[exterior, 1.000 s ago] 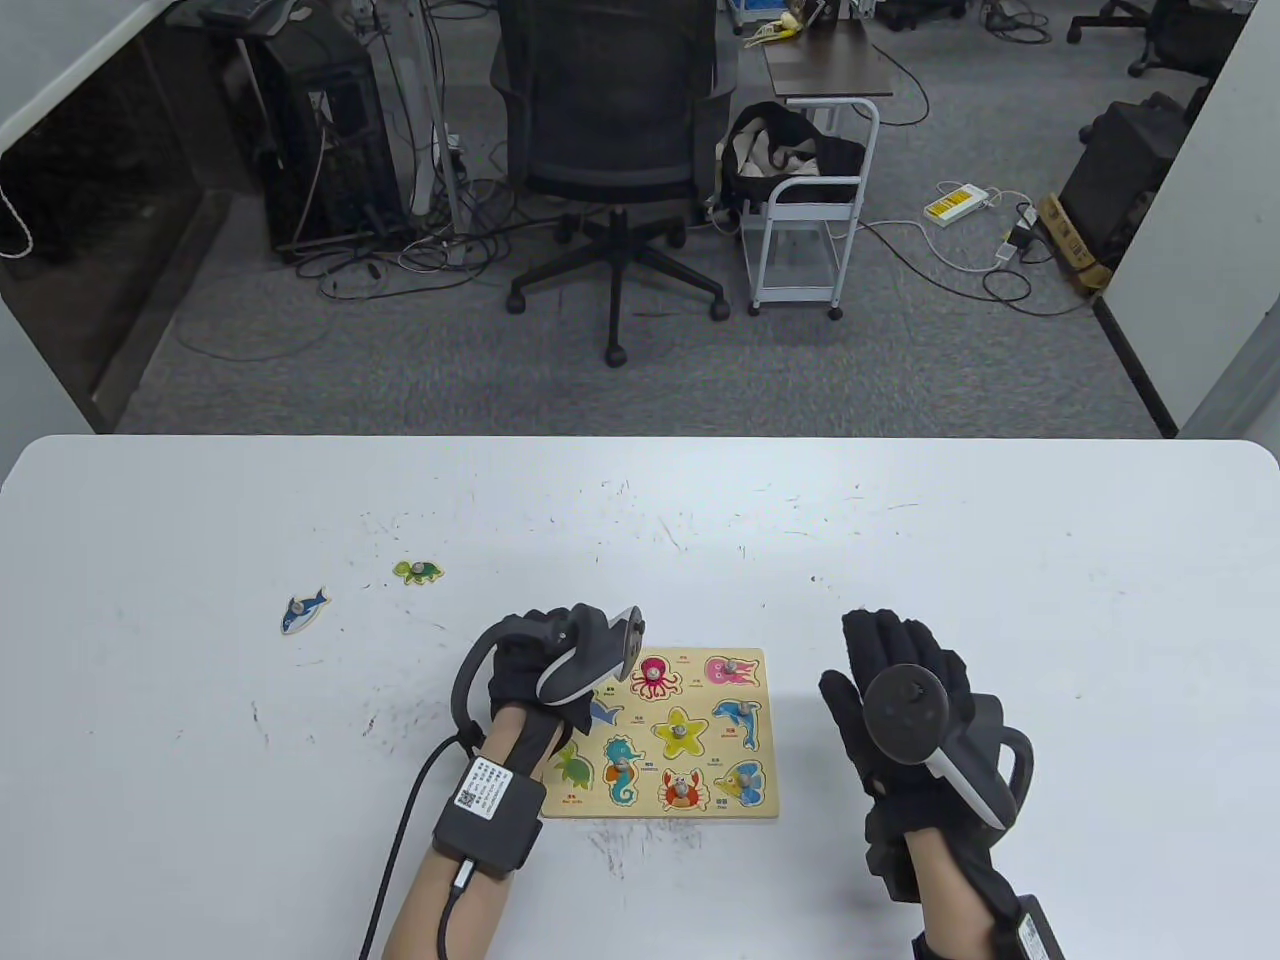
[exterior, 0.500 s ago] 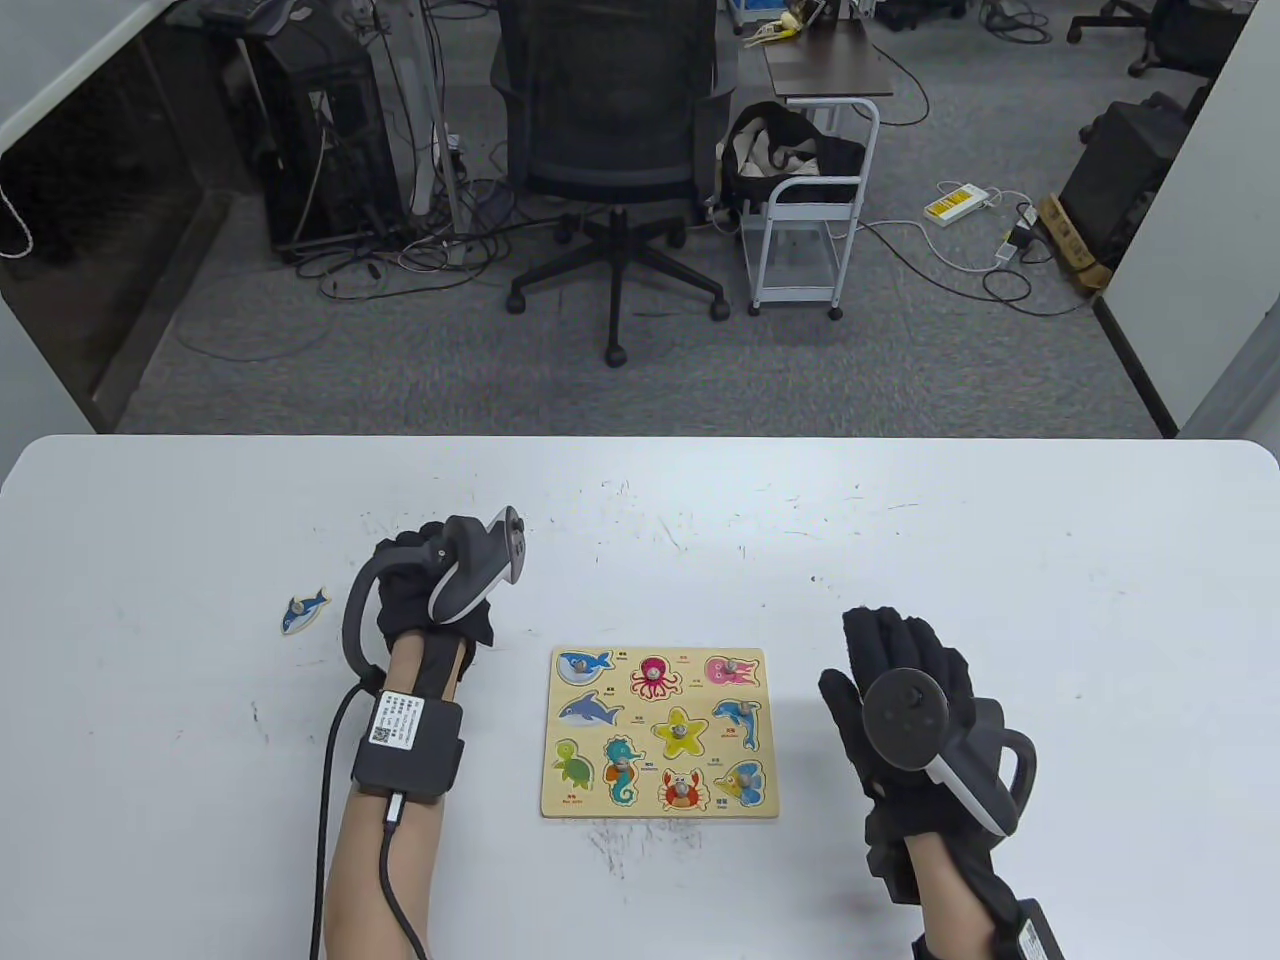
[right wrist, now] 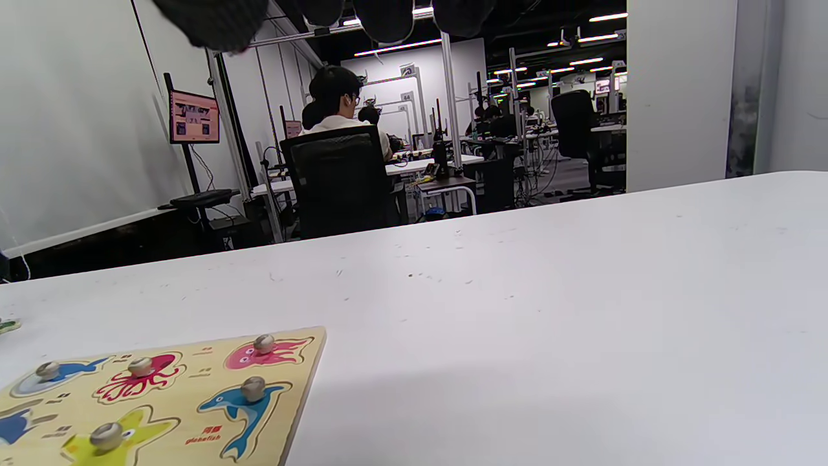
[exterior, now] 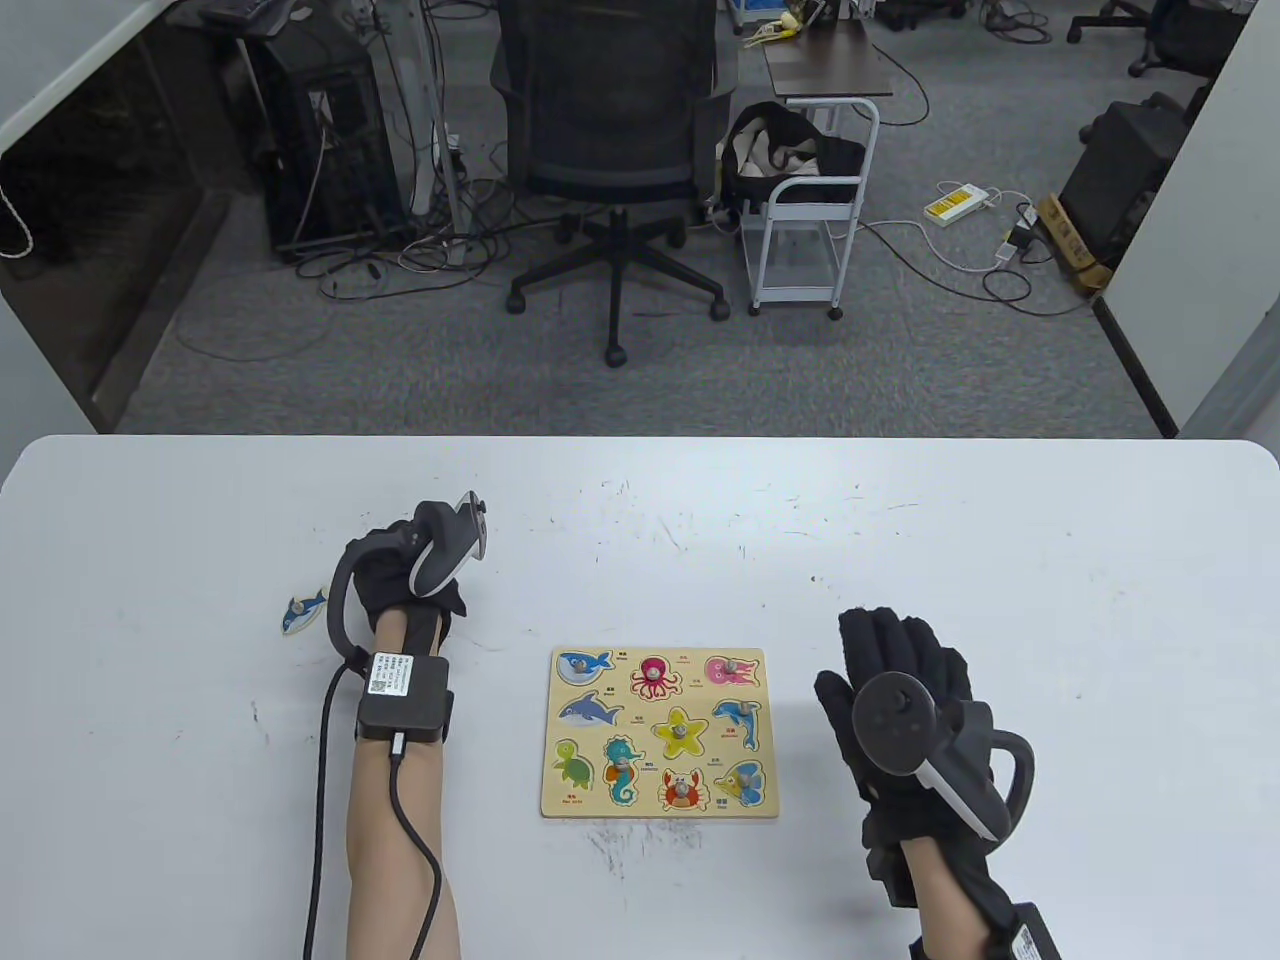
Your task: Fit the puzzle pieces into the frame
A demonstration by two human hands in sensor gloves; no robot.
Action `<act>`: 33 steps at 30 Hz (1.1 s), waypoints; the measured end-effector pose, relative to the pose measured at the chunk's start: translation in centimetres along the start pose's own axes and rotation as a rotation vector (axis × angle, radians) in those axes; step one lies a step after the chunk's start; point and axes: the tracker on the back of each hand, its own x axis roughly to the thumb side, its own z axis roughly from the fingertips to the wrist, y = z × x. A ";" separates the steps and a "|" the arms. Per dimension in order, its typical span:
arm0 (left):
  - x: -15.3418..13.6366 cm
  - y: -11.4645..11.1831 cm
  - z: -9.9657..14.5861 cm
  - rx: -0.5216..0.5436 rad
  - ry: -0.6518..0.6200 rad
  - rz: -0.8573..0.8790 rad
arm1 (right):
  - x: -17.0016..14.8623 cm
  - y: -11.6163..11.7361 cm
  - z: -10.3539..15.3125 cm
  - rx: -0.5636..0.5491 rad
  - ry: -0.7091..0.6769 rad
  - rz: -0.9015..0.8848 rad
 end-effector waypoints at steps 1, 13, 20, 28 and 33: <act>0.1 -0.4 -0.2 -0.011 0.003 0.000 | 0.0 0.0 0.0 -0.002 0.001 0.000; 0.7 -2.3 -1.5 -0.038 0.042 -0.017 | -0.1 0.2 -0.1 0.010 0.013 0.001; 1.1 -2.5 -1.5 -0.028 0.056 -0.037 | -0.1 0.2 -0.2 0.019 0.018 0.009; 1.0 -2.5 -1.4 -0.019 0.061 -0.016 | -0.1 0.2 -0.2 0.022 0.019 0.011; 1.0 -2.2 -1.2 0.018 0.049 -0.008 | 0.0 0.2 -0.2 0.025 0.018 0.014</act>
